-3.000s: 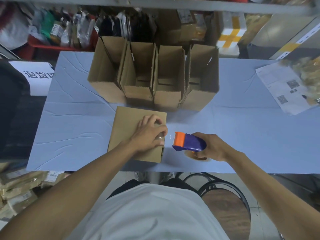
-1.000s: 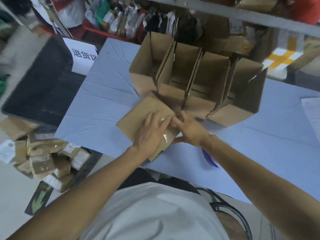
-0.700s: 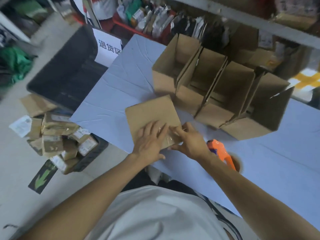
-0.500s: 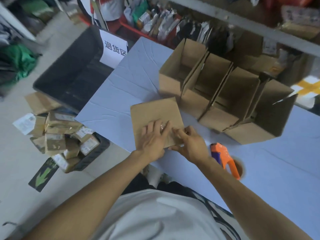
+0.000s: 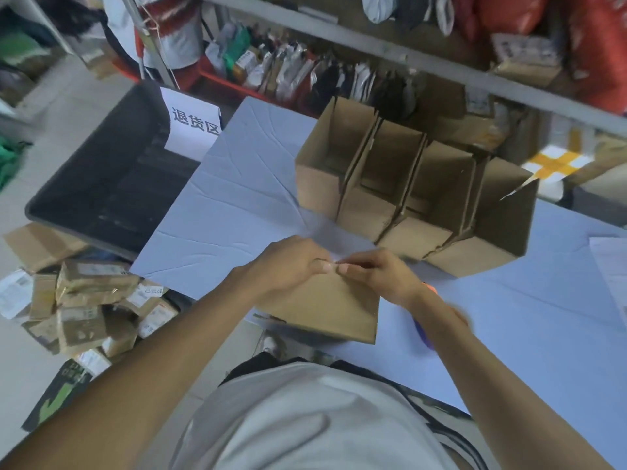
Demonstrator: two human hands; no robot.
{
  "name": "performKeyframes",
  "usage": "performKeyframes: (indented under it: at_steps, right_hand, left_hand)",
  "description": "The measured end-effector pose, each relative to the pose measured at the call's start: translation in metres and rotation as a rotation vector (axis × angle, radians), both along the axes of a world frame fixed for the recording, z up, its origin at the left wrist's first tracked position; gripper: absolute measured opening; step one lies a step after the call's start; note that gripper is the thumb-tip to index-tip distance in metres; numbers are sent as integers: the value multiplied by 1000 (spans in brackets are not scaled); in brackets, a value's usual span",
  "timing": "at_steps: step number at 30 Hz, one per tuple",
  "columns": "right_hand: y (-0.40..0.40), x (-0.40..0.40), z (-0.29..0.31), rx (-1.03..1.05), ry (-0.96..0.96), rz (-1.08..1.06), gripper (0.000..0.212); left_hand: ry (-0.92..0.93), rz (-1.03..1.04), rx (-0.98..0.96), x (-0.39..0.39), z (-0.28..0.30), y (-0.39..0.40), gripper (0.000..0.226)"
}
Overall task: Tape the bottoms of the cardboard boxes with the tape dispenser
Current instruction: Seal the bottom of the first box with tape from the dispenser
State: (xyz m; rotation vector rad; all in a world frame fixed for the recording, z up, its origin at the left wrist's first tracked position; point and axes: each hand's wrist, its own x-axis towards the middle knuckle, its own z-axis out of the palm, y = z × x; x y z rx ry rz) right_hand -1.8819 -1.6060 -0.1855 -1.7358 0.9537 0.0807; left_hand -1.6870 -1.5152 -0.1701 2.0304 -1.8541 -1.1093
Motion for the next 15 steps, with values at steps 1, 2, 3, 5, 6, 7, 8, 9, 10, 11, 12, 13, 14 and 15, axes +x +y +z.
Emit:
performKeyframes:
  at_steps: [1, 2, 3, 5, 6, 7, 8, 9, 10, 11, 12, 13, 14, 15]
  right_hand:
    - [0, -2, -1, 65, 57, 40, 26]
    - [1, -4, -1, 139, 113, 71, 32]
    - [1, -7, -1, 184, 155, 101, 36]
    - [3, -9, -4, 177, 179, 157, 40]
    - [4, -10, -4, 165, 180, 168, 41]
    - [5, -9, -3, 157, 184, 165, 41]
    - [6, -9, -3, 149, 189, 153, 42]
    - [8, -8, -4, 136, 188, 133, 42]
    - [10, -8, -6, 111, 173, 92, 40]
    - [14, -6, -8, 66, 140, 35, 36]
    - [18, -5, -9, -1, 90, -21, 30]
    - [22, -5, -12, -75, 30, -62, 25]
    - [26, -4, -14, -125, -29, -89, 21]
    - [30, -4, -16, -134, -80, -122, 19]
  left_hand:
    - [27, 7, 13, 2, -1, 2, 21]
    - [43, 5, 25, 2, -1, 4, 19]
    - [48, -4, 30, 2, -2, 4, 18]
    - [37, -29, 26, 1, -3, 4, 17]
    - [29, -37, 30, 1, -4, 3, 17]
    - [27, -43, 42, 1, -3, 2, 17]
    - [34, -40, 49, 2, -3, 1, 17]
    - [46, -20, 43, 3, -4, 0, 16]
    - [56, 20, 21, 3, -6, 0, 14]
    - [62, 75, -8, 1, -7, 0, 13]
    - [59, 132, -35, -2, -9, 1, 11]
    - [42, 174, -57, -4, -10, 3, 11]
    - [22, 196, -71, -6, -12, 4, 11]
    - [18, 204, -73, -7, -14, 6, 11]
